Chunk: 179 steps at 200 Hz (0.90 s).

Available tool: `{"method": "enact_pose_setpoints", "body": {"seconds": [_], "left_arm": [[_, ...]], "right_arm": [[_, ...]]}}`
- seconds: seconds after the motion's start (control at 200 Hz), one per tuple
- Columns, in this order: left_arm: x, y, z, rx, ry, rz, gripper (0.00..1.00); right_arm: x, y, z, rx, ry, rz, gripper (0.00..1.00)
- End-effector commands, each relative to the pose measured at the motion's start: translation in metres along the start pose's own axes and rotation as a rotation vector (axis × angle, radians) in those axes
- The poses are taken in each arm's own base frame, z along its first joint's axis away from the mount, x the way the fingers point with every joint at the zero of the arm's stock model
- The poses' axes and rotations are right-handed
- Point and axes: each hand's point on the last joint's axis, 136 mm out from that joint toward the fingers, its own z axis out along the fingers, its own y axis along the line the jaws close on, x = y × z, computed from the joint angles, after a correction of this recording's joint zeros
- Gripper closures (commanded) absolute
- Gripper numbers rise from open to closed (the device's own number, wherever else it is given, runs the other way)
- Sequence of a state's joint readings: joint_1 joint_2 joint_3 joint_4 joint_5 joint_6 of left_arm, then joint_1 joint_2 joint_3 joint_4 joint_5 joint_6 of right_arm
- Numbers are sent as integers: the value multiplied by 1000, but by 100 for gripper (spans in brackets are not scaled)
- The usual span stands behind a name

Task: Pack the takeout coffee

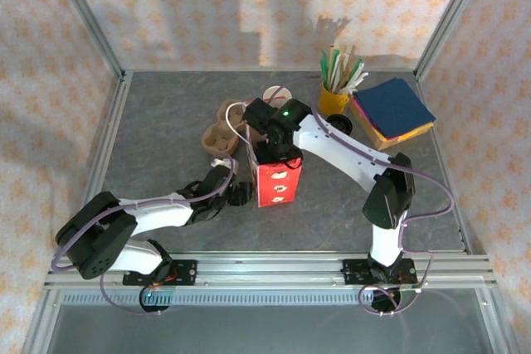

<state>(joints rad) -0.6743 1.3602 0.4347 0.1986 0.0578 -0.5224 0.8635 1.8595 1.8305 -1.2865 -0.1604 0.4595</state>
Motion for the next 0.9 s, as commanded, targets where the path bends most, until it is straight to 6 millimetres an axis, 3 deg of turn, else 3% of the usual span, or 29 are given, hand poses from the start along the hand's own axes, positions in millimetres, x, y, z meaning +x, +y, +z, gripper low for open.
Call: {"method": "enact_pose_setpoints", "body": {"seconds": [0.0,0.891], "left_arm": [[-6,-2,0,-14,-21,8,29],[-3,0,1,-18,-17,5,29]], "right_arm": [[3,-9,-8,28,-18,-10,53],[6,-7,7,37,28,-19,53]]}}
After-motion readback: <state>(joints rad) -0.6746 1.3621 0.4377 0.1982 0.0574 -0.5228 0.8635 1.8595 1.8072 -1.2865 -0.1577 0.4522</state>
